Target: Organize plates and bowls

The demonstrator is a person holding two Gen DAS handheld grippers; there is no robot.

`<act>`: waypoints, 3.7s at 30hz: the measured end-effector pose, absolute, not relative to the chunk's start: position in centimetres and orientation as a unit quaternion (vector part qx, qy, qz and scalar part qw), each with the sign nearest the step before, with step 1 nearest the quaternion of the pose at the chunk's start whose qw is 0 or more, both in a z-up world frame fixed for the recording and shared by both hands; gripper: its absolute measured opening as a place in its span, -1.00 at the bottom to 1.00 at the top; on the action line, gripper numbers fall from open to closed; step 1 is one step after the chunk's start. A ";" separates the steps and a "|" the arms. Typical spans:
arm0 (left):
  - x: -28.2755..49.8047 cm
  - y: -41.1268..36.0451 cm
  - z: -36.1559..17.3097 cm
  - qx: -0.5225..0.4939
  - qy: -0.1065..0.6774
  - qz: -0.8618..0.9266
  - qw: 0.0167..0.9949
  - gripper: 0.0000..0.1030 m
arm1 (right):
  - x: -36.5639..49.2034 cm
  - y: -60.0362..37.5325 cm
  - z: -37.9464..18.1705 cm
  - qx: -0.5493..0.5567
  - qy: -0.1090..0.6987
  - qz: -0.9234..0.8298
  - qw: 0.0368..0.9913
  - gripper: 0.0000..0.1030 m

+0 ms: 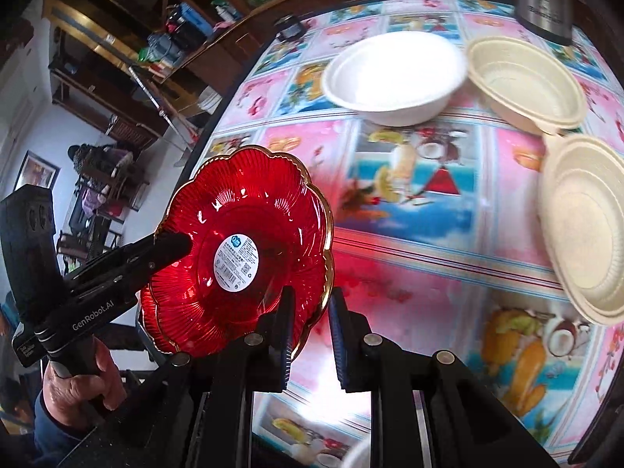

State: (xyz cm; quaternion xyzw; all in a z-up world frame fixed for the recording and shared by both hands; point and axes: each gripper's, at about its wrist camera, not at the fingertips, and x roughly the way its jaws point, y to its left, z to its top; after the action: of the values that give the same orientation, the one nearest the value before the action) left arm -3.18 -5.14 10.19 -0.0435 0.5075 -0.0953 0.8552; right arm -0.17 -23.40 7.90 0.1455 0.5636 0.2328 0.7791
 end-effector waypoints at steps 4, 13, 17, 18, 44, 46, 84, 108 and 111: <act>-4.0 -2.5 9.9 -0.059 0.508 -0.077 0.856 -0.29 | 0.2 -21.1 8.0 0.132 0.567 0.248 0.774 -0.63; -5.7 2.8 8.0 -0.093 0.522 -0.034 0.847 -0.29 | 0.6 -15.2 7.7 0.081 0.579 0.285 0.760 -0.63; -5.8 4.5 6.9 -0.102 0.532 -0.019 0.840 -0.29 | 0.9 -12.9 7.0 0.059 0.586 0.292 0.754 -0.63; -5.8 4.8 6.6 -0.104 0.535 -0.016 0.838 -0.29 | 0.9 -12.4 6.8 0.054 0.588 0.293 0.752 -0.63; -3.3 5.0 4.3 -0.112 0.581 -0.062 0.804 0.63 | 2.3 -7.3 5.5 0.016 0.613 0.317 0.724 0.50; -3.3 4.9 4.4 -0.110 0.582 -0.065 0.803 0.68 | 2.4 -7.2 5.4 0.014 0.614 0.317 0.722 0.50; -5.0 -0.7 10.2 -0.065 0.528 -0.104 0.841 0.91 | -0.7 -17.5 7.6 0.145 0.594 0.274 0.743 0.62; -8.5 -21.9 7.0 0.047 0.572 -0.317 0.755 0.91 | -13.2 -42.4 6.6 0.271 0.560 0.055 0.781 0.61; -9.4 -23.1 6.1 0.070 0.578 -0.326 0.745 0.91 | -14.0 -42.2 5.8 0.267 0.575 0.062 0.771 0.61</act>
State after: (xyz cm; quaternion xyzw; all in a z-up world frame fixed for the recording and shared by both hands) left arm -9.37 -23.13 6.05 0.0700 0.5780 -0.3264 0.7446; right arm -14.00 -42.25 5.79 0.2667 0.5753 0.0616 0.7708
